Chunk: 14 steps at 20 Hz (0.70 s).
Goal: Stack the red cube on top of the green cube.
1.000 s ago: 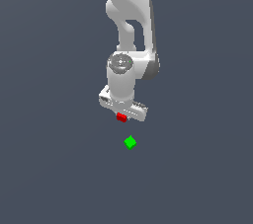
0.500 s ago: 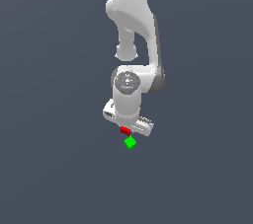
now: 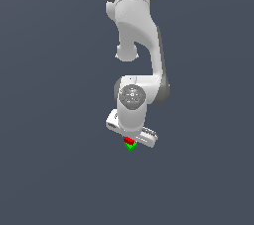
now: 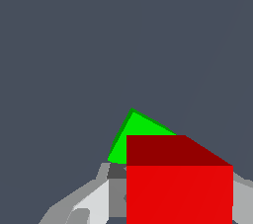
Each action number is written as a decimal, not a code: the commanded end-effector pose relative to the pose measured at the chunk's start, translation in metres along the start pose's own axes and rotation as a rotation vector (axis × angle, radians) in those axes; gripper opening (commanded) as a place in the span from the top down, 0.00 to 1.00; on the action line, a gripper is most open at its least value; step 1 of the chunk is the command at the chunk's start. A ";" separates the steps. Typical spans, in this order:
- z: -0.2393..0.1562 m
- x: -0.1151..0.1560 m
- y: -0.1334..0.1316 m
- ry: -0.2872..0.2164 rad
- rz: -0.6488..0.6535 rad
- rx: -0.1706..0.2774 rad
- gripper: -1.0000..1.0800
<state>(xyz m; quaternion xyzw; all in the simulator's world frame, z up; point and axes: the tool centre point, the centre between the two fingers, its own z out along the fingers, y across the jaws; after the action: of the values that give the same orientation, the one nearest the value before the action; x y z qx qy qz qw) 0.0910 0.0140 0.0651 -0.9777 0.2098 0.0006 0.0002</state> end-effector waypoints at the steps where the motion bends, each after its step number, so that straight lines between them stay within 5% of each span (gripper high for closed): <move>1: 0.001 0.004 -0.004 0.001 0.000 0.000 1.00; 8: 0.003 0.009 -0.007 0.001 0.000 0.000 1.00; 9: 0.003 0.009 -0.007 0.001 0.000 0.000 0.04; 14: 0.003 0.009 -0.007 0.001 0.000 0.000 0.04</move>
<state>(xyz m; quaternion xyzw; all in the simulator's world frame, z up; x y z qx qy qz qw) 0.1017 0.0170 0.0618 -0.9777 0.2099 0.0000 0.0000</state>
